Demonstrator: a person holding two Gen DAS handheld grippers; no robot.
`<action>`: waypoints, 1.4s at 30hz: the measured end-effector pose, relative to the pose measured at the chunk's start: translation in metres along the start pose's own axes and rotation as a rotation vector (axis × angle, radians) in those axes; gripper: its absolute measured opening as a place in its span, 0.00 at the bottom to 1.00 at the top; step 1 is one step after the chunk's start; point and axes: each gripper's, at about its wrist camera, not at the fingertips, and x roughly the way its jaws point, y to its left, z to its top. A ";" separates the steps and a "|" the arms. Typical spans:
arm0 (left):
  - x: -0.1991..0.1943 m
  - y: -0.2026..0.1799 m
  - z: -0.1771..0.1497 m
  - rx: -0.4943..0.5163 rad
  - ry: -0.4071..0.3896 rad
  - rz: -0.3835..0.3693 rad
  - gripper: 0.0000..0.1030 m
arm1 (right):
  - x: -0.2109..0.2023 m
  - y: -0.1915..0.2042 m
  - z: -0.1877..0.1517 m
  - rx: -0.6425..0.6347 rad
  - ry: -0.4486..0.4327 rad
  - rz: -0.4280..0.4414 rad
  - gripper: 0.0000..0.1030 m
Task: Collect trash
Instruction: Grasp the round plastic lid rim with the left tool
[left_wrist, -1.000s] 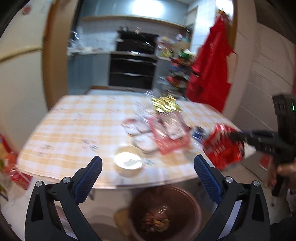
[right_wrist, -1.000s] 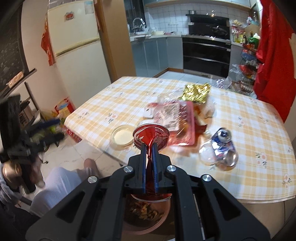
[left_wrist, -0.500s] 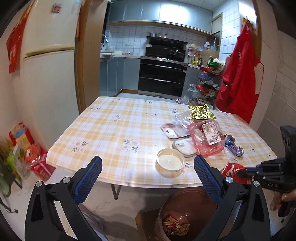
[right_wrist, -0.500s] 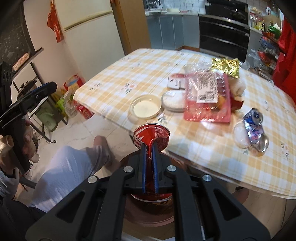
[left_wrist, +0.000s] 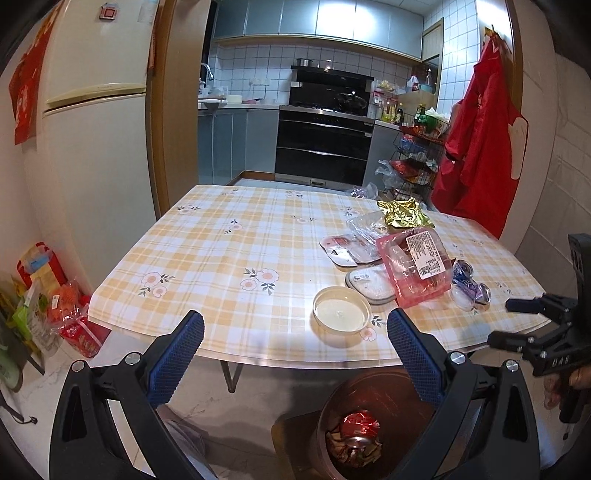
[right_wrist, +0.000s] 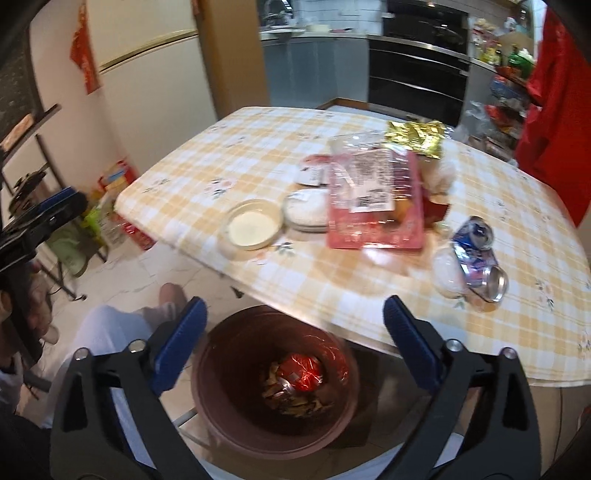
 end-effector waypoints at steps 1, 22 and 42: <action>0.002 -0.001 -0.001 0.004 0.004 0.001 0.94 | 0.000 -0.003 0.000 0.004 -0.005 -0.013 0.94; 0.082 -0.032 -0.012 0.040 0.171 -0.062 0.78 | 0.012 -0.090 -0.013 0.167 -0.055 -0.140 0.95; 0.224 -0.021 -0.016 -0.090 0.407 -0.045 0.27 | 0.034 -0.155 -0.030 0.229 0.000 -0.210 0.95</action>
